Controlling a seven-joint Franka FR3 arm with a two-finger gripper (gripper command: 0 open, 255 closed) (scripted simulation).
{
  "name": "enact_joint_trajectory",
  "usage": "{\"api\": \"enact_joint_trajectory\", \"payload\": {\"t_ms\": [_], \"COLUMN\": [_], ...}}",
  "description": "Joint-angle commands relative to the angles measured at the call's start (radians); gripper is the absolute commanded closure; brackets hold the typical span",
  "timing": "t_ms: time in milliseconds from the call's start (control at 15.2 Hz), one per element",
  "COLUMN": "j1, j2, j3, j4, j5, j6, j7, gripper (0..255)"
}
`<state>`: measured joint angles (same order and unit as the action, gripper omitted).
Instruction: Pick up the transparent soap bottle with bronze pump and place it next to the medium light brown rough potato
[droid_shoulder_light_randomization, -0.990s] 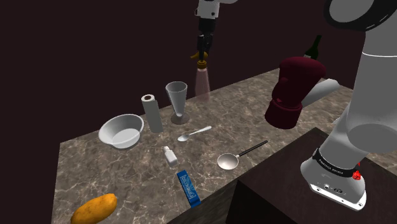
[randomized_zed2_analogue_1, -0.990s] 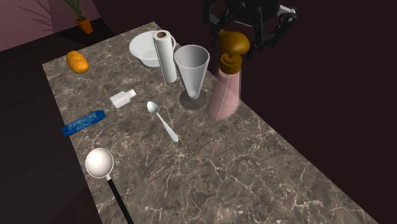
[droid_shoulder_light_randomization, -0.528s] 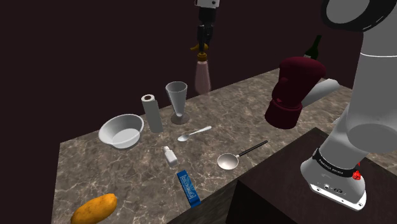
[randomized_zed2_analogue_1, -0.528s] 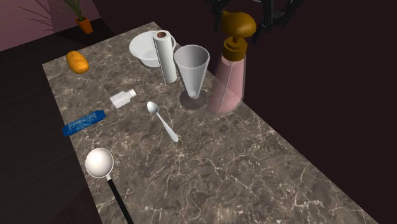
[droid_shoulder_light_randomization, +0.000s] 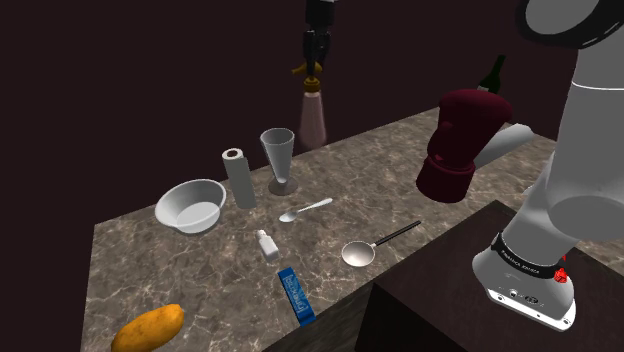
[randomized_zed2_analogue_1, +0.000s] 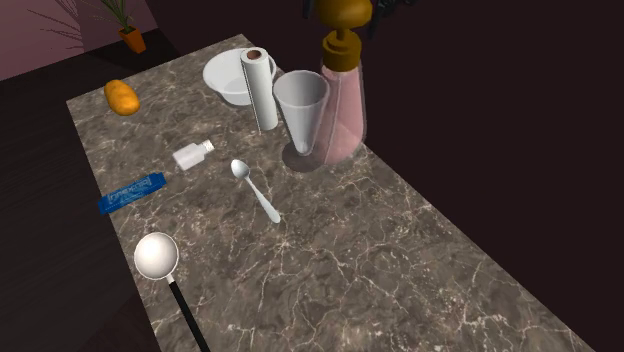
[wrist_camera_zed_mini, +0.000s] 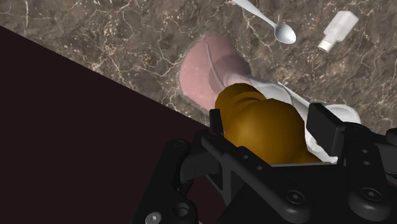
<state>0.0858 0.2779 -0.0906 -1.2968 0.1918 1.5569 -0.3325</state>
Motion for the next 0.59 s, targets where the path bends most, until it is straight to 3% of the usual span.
{"api": "enact_joint_trajectory", "payload": {"t_ms": [0,528], "j1": [0.031,0.145], "j2": [-0.024,-0.076], "j3": [0.015,0.082], "j4": [-0.040,-0.118], "j5": [-0.005,-0.023], "j6": [0.025,0.080], "j7": [0.042,0.214], "gripper": [255,255]}}
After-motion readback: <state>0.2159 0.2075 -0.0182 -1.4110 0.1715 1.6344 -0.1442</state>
